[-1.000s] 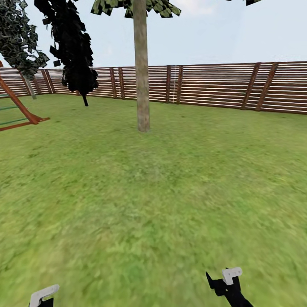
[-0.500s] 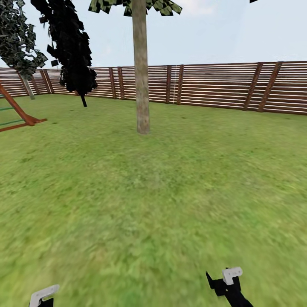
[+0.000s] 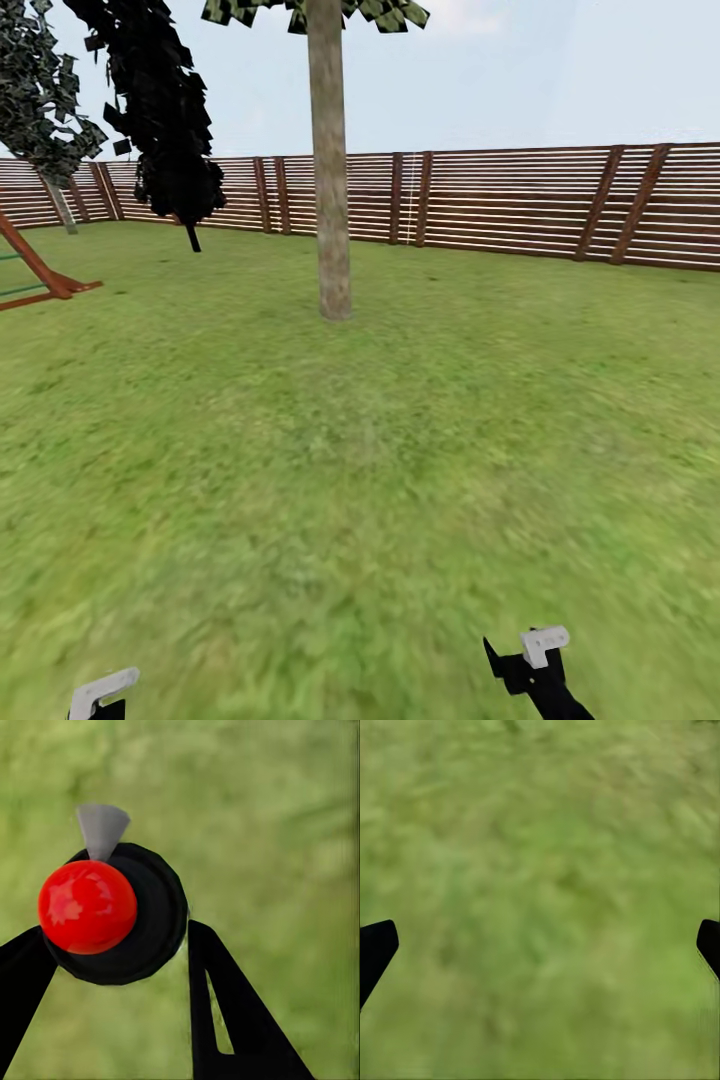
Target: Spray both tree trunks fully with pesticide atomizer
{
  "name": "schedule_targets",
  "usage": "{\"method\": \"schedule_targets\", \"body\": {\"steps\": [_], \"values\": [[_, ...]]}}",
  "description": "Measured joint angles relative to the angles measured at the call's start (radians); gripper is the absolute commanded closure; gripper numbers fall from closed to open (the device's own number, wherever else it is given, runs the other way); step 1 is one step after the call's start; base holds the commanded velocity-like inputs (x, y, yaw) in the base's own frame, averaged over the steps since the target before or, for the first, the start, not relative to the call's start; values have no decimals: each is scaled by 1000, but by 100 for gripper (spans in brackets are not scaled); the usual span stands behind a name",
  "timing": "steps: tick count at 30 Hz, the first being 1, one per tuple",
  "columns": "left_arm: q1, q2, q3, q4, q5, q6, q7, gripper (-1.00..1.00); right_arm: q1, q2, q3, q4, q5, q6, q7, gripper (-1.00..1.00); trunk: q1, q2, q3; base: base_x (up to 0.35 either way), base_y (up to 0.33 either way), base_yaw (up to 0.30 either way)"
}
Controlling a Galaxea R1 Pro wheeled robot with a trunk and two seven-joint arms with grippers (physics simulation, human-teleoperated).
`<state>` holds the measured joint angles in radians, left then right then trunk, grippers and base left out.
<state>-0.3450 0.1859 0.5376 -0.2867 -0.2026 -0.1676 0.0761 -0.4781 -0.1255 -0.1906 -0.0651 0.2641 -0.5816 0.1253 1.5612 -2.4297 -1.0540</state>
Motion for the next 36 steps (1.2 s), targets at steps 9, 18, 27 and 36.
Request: {"method": "schedule_targets", "body": {"steps": [9,18,27,36], "values": [[0,0,0,0,0,0,0,100,0,0,0,0,0,0,0,-100,0,0,0,341,0,0],[0,0,0,0,0,0,0,100,0,0,0,0,0,0,-1,-100,0,0,0,341,0,0],[1,0,0,0,0,0,0,100,0,0,0,0,0,0,0,-100,0,0,0,341,0,0],[1,0,0,0,0,0,0,100,0,0,0,0,0,0,0,-100,0,0,0,341,0,0]]}}
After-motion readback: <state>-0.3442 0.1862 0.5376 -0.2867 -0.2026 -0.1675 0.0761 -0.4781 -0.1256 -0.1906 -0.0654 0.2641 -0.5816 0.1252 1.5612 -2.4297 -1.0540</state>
